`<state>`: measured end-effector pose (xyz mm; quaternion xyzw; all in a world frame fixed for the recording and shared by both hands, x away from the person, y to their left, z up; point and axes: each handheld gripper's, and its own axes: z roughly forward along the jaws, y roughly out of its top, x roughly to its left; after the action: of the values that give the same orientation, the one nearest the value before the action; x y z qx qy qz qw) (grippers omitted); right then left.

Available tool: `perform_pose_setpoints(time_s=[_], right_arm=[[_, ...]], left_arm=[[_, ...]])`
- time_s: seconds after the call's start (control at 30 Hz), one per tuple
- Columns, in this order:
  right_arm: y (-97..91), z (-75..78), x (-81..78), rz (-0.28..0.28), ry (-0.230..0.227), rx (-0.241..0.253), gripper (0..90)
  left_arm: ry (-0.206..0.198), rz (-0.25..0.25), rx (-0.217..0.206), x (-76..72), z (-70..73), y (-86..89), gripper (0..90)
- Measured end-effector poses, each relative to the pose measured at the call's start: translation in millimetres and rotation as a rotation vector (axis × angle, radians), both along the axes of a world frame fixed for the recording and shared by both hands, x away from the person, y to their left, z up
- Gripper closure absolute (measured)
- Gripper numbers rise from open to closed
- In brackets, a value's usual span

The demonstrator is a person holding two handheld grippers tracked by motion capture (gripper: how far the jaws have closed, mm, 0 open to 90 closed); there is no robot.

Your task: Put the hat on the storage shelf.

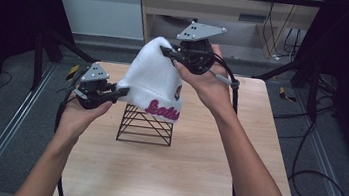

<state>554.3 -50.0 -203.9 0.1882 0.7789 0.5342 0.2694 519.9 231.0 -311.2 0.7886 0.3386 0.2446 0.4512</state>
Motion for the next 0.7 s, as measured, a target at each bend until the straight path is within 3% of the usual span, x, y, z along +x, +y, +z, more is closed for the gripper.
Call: perform_pose_setpoints(time_s=[0.3, 0.7], right_arm=[[-0.1, -13.8, 10.3, -0.011, 0.025, -0.015, 82.4], [8.3, -22.3, 9.2, 0.006, 0.03, -0.028, 82.1]], left_arm=[[0.004, 0.024, -0.002, 3.0, -12.0, 1.4, 72.3], [0.002, 0.058, -0.011, 2.7, -24.5, 11.6, 72.3]])
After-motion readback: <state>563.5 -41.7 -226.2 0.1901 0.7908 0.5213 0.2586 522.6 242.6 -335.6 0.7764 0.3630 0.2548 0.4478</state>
